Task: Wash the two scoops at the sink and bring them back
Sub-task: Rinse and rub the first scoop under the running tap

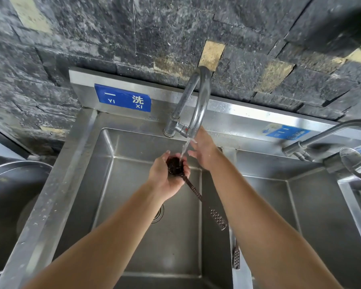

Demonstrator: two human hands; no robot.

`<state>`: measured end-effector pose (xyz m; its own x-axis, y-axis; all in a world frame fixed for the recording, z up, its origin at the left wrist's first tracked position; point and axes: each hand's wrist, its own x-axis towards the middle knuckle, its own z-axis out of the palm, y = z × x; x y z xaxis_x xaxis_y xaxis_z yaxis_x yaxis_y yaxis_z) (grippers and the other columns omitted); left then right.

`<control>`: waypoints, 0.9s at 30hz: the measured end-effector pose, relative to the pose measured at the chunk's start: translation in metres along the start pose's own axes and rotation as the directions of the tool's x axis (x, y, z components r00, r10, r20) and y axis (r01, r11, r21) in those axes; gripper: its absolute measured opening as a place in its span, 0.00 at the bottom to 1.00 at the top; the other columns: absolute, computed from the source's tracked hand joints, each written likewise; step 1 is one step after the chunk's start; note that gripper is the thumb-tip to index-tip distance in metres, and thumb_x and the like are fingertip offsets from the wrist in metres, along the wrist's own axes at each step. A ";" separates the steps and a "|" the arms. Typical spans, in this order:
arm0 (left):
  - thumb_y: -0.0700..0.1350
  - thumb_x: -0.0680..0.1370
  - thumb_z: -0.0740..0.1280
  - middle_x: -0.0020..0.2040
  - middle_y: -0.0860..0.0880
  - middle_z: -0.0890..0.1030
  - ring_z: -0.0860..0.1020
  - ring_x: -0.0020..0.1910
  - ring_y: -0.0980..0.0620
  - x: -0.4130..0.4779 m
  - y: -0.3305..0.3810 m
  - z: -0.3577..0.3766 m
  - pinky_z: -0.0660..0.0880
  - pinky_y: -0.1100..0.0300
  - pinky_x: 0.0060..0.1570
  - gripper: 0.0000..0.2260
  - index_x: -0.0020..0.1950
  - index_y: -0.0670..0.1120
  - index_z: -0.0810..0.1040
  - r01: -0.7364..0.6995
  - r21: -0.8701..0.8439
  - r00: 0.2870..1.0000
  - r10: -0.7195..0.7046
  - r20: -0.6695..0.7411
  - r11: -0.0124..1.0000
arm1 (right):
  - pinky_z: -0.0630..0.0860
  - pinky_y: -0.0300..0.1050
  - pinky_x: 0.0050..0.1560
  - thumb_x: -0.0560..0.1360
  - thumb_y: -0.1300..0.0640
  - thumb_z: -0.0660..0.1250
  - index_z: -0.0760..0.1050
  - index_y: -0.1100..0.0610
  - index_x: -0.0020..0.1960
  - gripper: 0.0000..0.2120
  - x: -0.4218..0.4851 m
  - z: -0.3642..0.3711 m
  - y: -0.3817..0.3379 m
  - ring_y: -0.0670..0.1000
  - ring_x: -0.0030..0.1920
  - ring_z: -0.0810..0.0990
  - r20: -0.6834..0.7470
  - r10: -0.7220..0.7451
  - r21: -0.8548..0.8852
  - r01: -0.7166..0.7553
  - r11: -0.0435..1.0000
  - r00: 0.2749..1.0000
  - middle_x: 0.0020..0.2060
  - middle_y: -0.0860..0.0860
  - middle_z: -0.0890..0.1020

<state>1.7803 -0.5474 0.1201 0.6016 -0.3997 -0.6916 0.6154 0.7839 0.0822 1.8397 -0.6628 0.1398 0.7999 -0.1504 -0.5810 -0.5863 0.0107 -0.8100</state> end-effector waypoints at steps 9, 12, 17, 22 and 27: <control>0.21 0.76 0.48 0.47 0.32 0.78 0.82 0.43 0.40 -0.026 0.016 0.003 0.83 0.50 0.44 0.18 0.53 0.31 0.75 -0.159 0.147 0.951 0.112 0.289 0.976 | 0.73 0.40 0.27 0.76 0.27 0.48 0.80 0.53 0.30 0.37 -0.124 0.007 0.099 0.51 0.22 0.75 0.236 0.006 -0.212 0.045 0.976 0.972 0.23 0.51 0.78; 0.29 0.82 0.52 0.47 0.36 0.83 0.85 0.40 0.40 -0.039 0.019 0.001 0.84 0.49 0.44 0.11 0.55 0.33 0.74 -0.376 0.640 0.920 0.188 0.344 0.670 | 0.65 0.44 0.29 0.79 0.33 0.48 0.65 0.52 0.26 0.31 -0.130 0.011 0.111 0.51 0.24 0.67 0.008 -0.270 -0.414 0.249 0.875 0.963 0.20 0.47 0.67; 0.51 0.82 0.59 0.27 0.48 0.76 0.72 0.20 0.53 -0.040 0.045 -0.001 0.65 0.65 0.20 0.15 0.45 0.41 0.75 -0.325 0.853 0.871 0.223 0.438 -0.407 | 0.61 0.47 0.32 0.81 0.37 0.50 0.58 0.52 0.28 0.28 -0.127 -0.005 0.099 0.51 0.25 0.61 0.074 -0.202 -0.463 0.213 0.860 0.977 0.22 0.49 0.63; 0.43 0.82 0.62 0.31 0.48 0.82 0.69 0.23 0.56 -0.034 0.014 -0.010 0.63 0.65 0.21 0.10 0.44 0.44 0.80 -0.132 0.595 0.989 0.146 0.024 0.793 | 0.60 0.38 0.22 0.80 0.38 0.53 0.61 0.51 0.23 0.30 -0.138 0.007 0.086 0.51 0.20 0.59 0.195 -0.025 -0.229 0.070 0.971 0.981 0.19 0.48 0.63; 0.43 0.81 0.61 0.34 0.43 0.78 0.72 0.29 0.47 -0.037 0.034 -0.017 0.62 0.61 0.23 0.11 0.41 0.45 0.78 -0.266 0.932 0.928 0.196 0.317 -0.247 | 0.68 0.37 0.24 0.81 0.40 0.53 0.64 0.52 0.27 0.27 -0.142 0.005 0.106 0.45 0.17 0.65 0.051 -0.077 -0.512 0.093 0.854 0.996 0.18 0.45 0.66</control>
<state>1.7701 -0.4982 0.1368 0.8401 -0.3679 -0.3986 0.1627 -0.5301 0.8322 1.6650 -0.6354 0.1360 0.8484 -0.1000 -0.5199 -0.4921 -0.5113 -0.7046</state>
